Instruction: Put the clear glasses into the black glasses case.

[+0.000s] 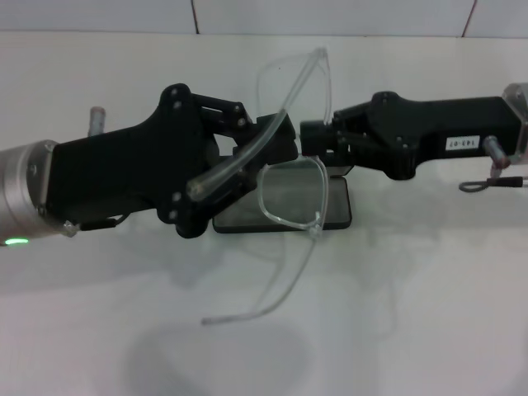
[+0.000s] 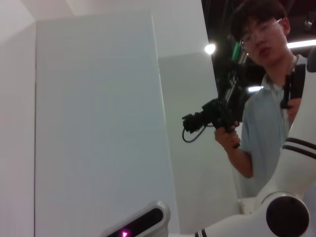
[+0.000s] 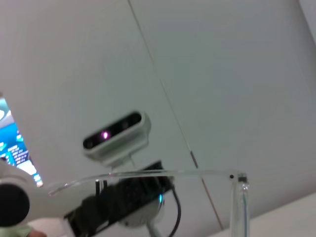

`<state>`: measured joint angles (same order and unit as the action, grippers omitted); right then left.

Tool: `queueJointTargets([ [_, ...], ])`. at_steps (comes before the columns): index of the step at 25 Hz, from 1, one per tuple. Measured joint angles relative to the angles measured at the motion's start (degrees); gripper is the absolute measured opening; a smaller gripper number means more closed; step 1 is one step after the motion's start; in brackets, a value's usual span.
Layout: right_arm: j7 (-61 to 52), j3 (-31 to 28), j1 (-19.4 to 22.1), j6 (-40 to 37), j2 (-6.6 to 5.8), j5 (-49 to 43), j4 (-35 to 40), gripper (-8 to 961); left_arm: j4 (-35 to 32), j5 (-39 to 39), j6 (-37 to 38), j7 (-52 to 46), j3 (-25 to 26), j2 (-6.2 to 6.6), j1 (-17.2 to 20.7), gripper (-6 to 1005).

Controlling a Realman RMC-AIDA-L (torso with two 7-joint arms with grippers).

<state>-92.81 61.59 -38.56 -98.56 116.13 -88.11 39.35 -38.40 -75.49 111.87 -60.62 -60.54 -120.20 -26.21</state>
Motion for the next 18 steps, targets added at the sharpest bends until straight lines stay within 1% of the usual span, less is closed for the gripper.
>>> queueJointTargets([
  [3,0.0,1.8,-0.1,0.9,0.02,2.7,-0.2,63,2.1,1.3,-0.3,1.7,-1.8,0.05,-0.3,96],
  [7,0.0,4.2,-0.2,1.6,-0.05,5.0,-0.2,63,2.4,1.4,-1.6,2.6,-3.4,0.05,-0.2,96],
  [9,0.1,4.3,-0.2,1.7,-0.15,5.0,-0.2,63,2.4,1.5,-1.8,3.2,-3.5,0.05,0.0,96],
  [11,0.2,4.2,0.0,1.4,-0.23,5.4,-0.2,63,2.4,1.6,-1.9,3.4,-2.4,0.22,0.5,96],
  [14,0.2,3.9,0.4,-0.9,-0.63,6.8,0.0,63,2.0,1.8,-2.0,3.5,0.5,0.36,1.6,97],
  [15,0.1,3.9,0.6,-1.4,-0.76,7.0,0.0,63,1.5,2.4,-2.0,3.5,2.5,0.40,2.3,97],
  [18,0.0,4.0,1.2,-1.7,-0.92,6.6,0.3,63,0.5,5.1,-1.8,3.3,3.9,0.57,3.6,97],
])
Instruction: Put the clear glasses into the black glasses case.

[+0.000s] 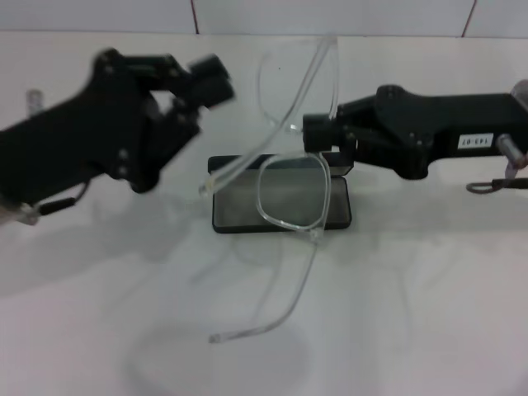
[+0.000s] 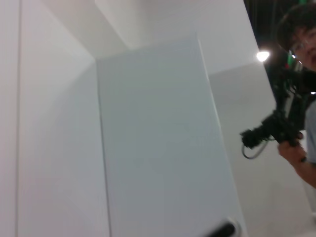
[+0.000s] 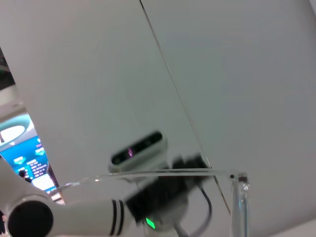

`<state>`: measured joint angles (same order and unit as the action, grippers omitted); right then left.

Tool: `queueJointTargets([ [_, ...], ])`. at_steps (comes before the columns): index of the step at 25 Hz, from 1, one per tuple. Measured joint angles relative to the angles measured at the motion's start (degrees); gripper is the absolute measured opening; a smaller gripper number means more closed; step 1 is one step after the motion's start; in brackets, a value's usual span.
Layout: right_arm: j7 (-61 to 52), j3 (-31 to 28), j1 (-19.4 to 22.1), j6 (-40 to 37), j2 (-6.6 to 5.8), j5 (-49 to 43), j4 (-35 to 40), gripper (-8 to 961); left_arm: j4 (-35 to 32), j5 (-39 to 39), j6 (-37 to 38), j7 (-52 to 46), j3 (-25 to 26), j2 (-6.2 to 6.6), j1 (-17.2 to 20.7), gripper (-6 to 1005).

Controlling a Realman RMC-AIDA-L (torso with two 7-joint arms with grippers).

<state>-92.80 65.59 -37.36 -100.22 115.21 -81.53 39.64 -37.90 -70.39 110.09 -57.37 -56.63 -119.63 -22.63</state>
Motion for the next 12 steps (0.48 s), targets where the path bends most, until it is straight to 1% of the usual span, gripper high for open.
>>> queueJointTargets([
  [3,0.0,0.2,0.1,0.6,0.09,-2.2,-0.2,63,-2.3,2.6,0.1,-0.2,0.0,0.12,1.3,97],
  [6,-0.1,1.4,-0.4,2.5,0.55,-3.9,-0.3,63,-3.8,4.0,0.5,-0.4,-1.3,-0.07,1.4,97],
  [9,-0.2,3.4,-1.0,4.4,0.75,-3.7,-0.4,63,-4.0,6.0,1.0,-0.5,-4.4,-0.09,0.7,97],
  [12,-0.2,4.2,-1.8,4.7,0.91,-3.3,-1.1,63,-3.9,6.6,1.0,-0.3,-7.1,-0.12,-0.1,97],
])
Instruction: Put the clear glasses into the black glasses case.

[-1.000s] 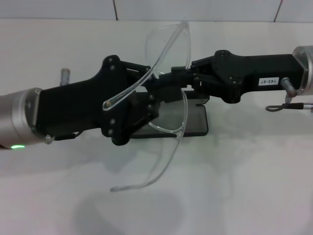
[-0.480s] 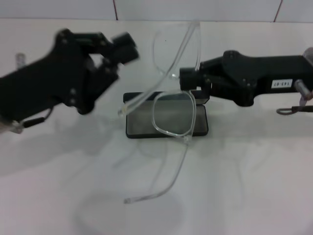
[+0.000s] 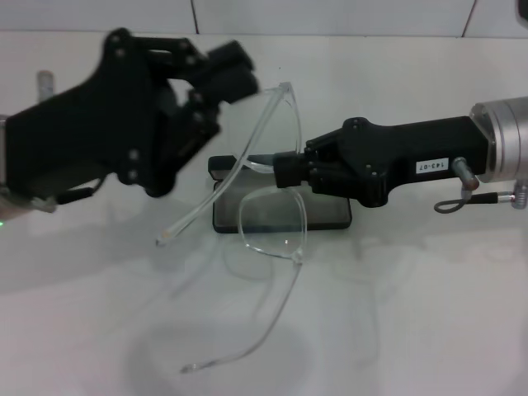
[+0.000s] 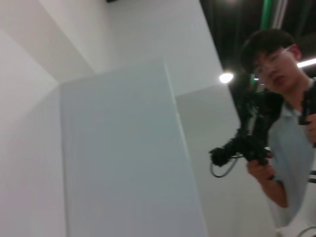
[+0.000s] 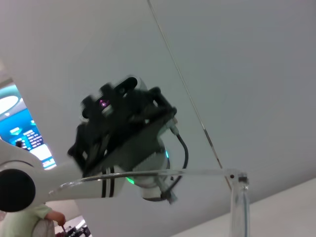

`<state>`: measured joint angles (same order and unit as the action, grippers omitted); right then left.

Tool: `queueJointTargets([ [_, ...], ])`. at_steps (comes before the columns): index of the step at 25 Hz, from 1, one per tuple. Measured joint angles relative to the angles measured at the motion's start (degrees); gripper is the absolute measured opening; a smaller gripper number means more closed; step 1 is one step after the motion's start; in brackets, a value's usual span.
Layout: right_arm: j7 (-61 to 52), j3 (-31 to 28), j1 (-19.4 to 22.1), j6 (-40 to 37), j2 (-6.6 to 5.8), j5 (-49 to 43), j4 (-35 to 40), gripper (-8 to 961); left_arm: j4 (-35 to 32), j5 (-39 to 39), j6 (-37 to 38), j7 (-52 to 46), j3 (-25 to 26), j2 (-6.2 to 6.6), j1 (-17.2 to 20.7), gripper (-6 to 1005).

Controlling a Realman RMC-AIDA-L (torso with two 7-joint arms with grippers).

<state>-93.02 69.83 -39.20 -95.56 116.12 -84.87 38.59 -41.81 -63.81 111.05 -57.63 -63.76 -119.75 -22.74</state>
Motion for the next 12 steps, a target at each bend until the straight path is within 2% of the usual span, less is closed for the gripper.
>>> queueJointTargets([
  [4,0.0,0.7,-0.9,0.1,0.06,1.3,-1.1,63,0.5,-0.3,-0.5,0.2,-3.2,-0.04,-1.0,97],
  [12,0.2,1.5,-1.1,0.2,0.07,4.4,-1.1,63,3.2,-0.4,-0.9,1.2,-4.6,-0.20,-1.2,97],
])
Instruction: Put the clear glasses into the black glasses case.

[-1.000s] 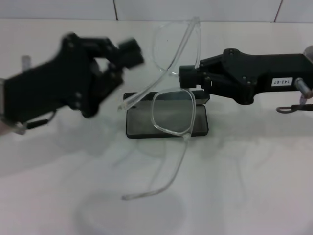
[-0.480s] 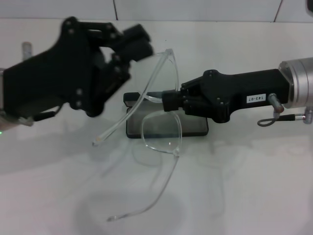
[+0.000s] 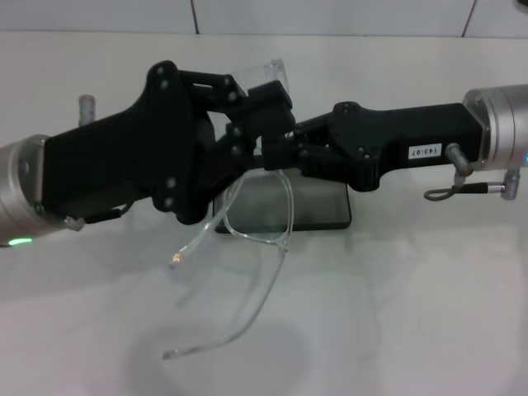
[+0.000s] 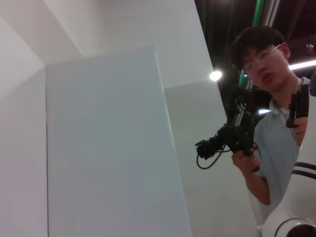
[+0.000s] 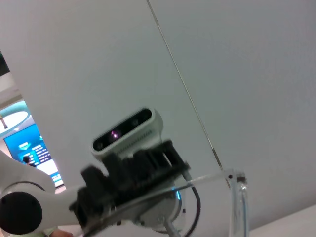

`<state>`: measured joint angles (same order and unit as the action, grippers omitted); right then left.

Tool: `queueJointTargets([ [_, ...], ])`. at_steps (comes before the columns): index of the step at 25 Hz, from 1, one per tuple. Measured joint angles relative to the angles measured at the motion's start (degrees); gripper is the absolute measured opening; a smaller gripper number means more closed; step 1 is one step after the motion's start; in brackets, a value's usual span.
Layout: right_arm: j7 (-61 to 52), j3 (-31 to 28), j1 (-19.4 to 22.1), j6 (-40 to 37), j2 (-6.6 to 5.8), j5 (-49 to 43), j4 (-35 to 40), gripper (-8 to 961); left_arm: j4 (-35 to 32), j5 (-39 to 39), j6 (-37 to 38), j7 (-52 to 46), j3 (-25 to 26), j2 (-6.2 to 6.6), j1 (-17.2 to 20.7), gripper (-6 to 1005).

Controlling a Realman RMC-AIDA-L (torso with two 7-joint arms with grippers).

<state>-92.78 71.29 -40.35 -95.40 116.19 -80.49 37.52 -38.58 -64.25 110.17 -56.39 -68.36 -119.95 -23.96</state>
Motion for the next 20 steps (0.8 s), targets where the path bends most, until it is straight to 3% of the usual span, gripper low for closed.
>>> queueJointTargets([
  [20,0.2,2.2,-0.5,-1.4,0.00,5.7,0.4,64,4.0,0.0,-1.3,2.8,-2.7,-0.19,-0.3,98],
])
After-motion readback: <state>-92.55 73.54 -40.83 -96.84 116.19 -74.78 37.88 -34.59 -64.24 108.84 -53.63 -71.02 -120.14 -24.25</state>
